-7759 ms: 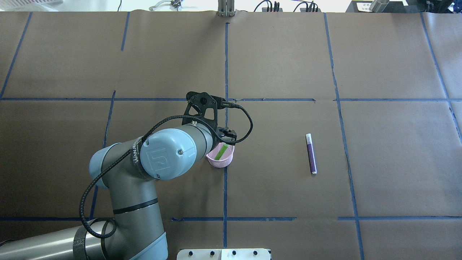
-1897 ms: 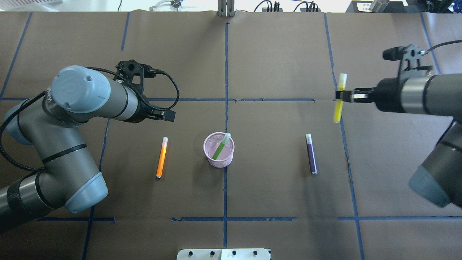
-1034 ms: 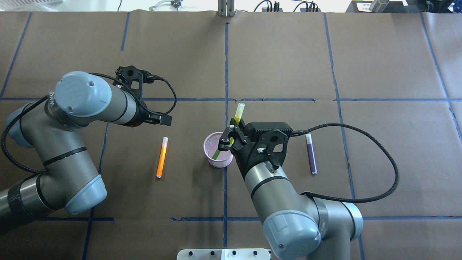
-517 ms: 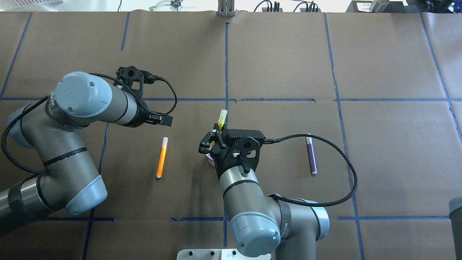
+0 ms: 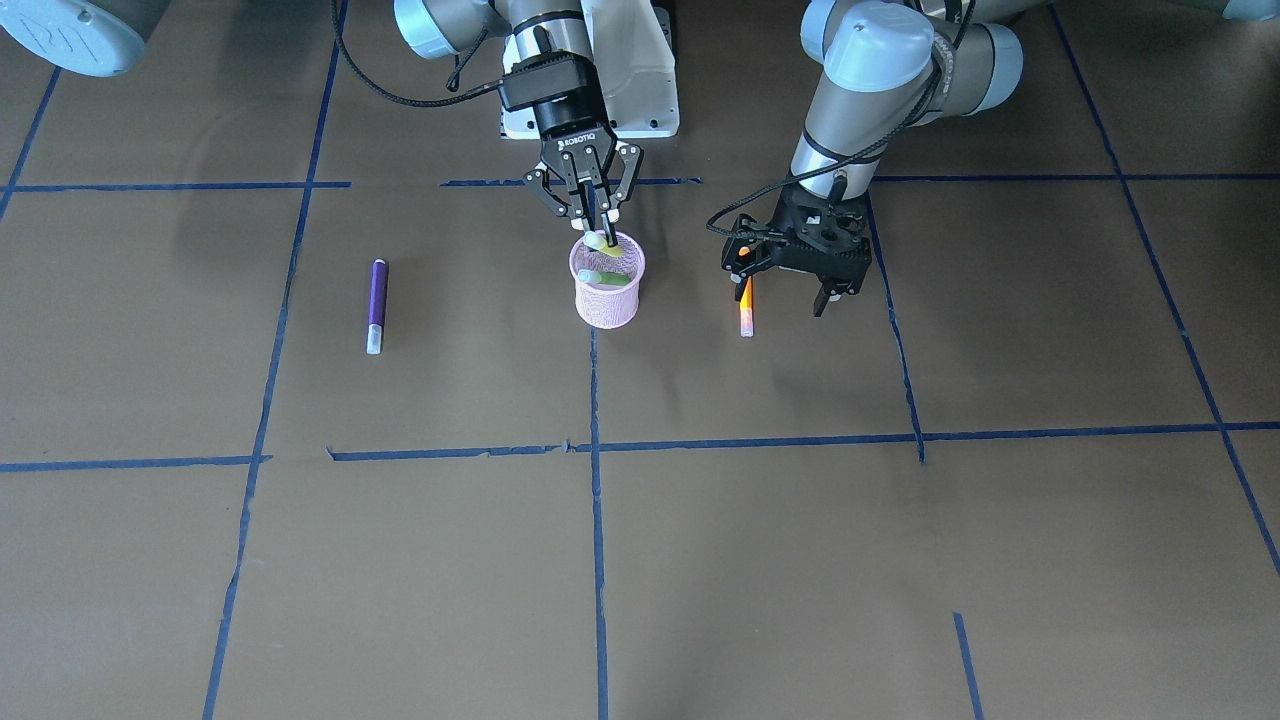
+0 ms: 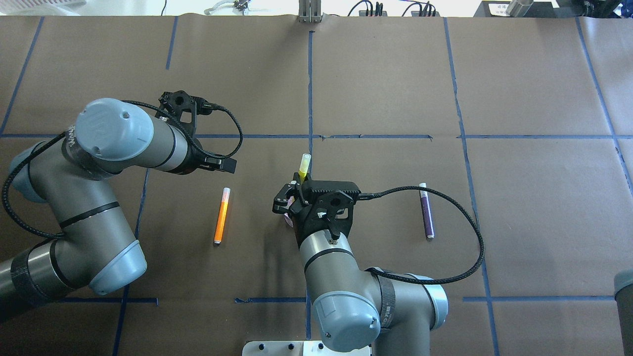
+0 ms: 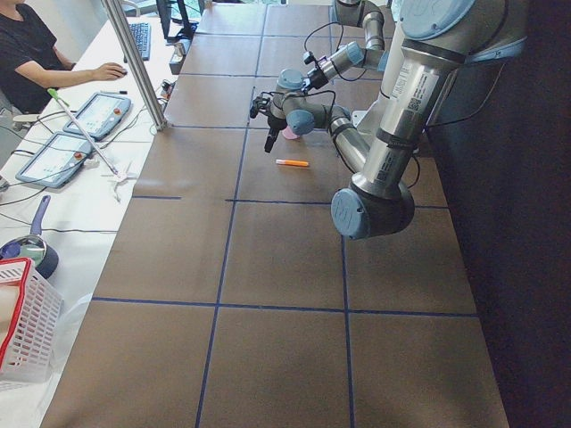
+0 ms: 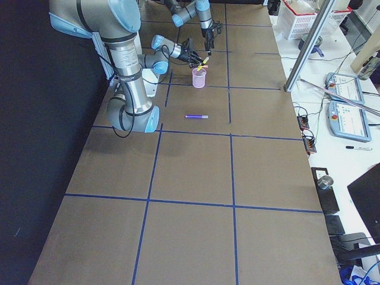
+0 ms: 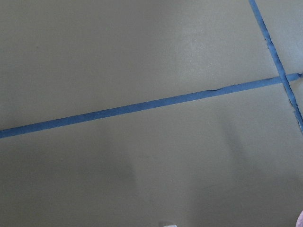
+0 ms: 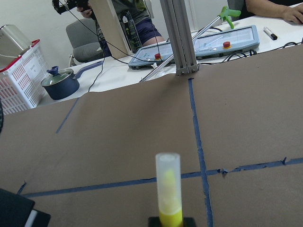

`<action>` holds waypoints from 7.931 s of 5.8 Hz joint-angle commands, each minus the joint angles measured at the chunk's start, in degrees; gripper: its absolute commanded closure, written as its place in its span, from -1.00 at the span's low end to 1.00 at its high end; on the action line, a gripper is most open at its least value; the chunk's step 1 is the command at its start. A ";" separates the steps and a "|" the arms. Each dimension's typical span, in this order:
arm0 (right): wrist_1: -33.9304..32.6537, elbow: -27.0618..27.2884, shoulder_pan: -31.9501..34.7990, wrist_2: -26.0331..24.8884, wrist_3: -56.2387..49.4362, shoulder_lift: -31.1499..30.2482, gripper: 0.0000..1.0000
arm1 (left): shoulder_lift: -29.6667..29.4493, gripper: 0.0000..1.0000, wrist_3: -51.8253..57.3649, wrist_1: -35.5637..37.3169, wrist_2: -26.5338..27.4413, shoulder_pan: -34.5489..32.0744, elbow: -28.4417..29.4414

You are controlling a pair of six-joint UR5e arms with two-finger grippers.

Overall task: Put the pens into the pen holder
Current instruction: 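Lower the yellow highlighter into the cup and open the right gripper, then lower the left gripper onto the orange highlighter while the right gripper withdraws, then lift the orange highlighter with the left gripper over the cup, then drop the orange highlighter into the cup and raise the left gripper, then lower the right gripper onto the purple highlighter and grasp it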

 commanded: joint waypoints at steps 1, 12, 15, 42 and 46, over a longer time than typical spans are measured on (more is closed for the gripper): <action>-0.28 0.13 0.05 0.09 -0.37 0.10 -0.85 | -0.34 -0.98 0.00 0.26 -0.17 0.09 -0.14; -0.63 15.43 44.23 75.09 -16.07 -20.27 -0.81 | -6.06 -0.40 5.71 9.93 -11.95 3.26 11.28; -0.63 15.34 44.35 75.23 -16.19 -20.81 -0.81 | -5.97 -0.19 5.62 9.58 -11.95 3.26 11.89; -34.76 14.04 36.91 78.49 -28.28 -12.57 -0.84 | -1.88 -0.45 -13.54 -14.68 5.74 0.51 -1.29; -28.37 0.35 31.70 78.40 -28.23 -12.38 -0.85 | 4.84 -0.47 -5.01 -14.50 -6.86 -7.29 -4.71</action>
